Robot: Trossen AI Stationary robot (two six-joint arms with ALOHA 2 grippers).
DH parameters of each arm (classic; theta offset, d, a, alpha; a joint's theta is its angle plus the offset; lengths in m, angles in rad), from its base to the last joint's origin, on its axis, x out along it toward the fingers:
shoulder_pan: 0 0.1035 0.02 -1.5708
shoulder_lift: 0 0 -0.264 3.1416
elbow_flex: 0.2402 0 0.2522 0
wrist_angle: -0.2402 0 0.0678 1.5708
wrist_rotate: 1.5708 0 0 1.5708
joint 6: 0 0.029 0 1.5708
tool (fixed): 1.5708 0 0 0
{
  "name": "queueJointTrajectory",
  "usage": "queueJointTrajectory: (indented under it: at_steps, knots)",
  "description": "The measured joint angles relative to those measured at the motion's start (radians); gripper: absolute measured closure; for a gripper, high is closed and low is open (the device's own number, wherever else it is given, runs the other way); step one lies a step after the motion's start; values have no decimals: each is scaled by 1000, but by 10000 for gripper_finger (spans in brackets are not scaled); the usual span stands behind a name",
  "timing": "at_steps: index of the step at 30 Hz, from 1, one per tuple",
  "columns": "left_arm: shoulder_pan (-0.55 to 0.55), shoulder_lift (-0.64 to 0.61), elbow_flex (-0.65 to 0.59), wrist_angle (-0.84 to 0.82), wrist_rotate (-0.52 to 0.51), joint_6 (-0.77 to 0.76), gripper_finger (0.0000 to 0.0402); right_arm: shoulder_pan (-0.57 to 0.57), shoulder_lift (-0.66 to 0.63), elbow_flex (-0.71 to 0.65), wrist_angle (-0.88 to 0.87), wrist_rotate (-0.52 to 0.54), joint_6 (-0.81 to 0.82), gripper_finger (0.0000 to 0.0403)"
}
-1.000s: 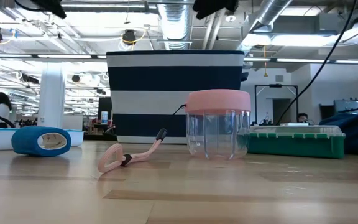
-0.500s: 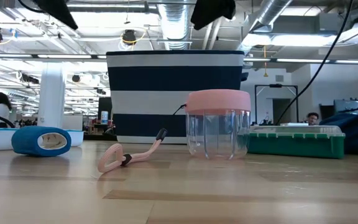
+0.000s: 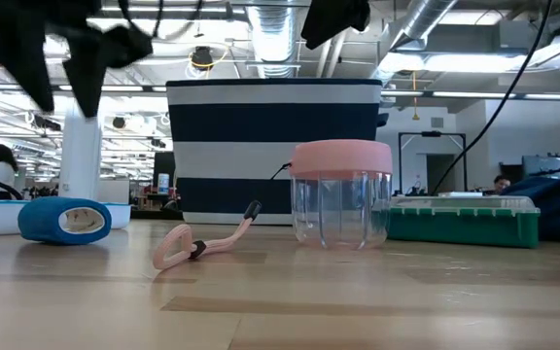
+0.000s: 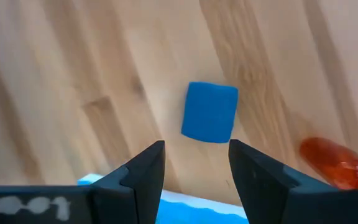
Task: Pick & place medical supplies in basket/bin
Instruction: Put the blue bandage in the blue bin
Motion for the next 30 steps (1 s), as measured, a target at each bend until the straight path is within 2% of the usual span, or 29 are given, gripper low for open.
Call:
queueJointTrajectory:
  at_steps: [6, 13, 30]
  knots:
    - [50, 157, 0, 91, 116, 60, 232, 0, 0, 0, -22, 0, 0, 266]
    - [69, 250, 0, 151, 214, 108, 232, 1, 0, 0, -45, 0, 0, 270]
    - [112, 285, 2, 115, 122, 111, 232, 1, 0, 0, -49, -1, 0, 271]
